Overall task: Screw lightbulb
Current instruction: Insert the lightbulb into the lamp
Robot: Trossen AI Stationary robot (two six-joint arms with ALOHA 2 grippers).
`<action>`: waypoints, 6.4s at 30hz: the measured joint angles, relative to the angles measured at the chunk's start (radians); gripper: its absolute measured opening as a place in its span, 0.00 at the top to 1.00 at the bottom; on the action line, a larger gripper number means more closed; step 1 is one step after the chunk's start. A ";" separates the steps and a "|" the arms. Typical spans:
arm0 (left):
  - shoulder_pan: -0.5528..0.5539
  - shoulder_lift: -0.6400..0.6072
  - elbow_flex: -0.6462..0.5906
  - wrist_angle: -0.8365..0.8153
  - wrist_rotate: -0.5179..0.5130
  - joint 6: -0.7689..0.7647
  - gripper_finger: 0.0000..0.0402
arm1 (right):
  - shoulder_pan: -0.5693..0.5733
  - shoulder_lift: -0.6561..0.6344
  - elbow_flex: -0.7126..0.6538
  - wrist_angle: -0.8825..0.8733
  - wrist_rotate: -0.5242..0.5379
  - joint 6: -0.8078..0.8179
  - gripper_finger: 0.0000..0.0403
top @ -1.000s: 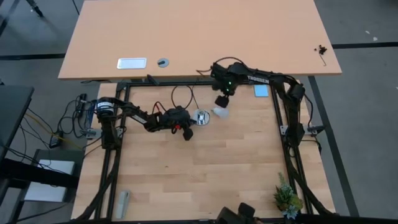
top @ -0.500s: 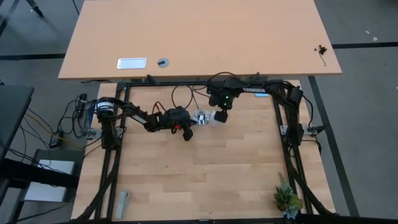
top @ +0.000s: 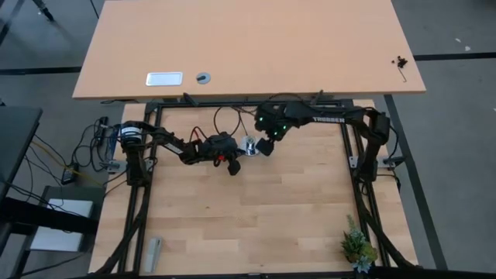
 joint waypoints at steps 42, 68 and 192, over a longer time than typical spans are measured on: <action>0.000 0.000 0.000 -0.009 -0.002 0.027 0.97 | 0.040 0.037 -0.089 0.086 0.152 0.025 0.82; 0.000 0.000 0.000 -0.009 -0.008 0.027 0.97 | -0.031 -0.045 -0.080 -0.026 0.234 -0.128 0.80; -0.199 -0.090 0.155 -0.064 0.100 -0.026 0.47 | 0.367 -0.047 -0.087 0.049 0.180 -0.305 0.62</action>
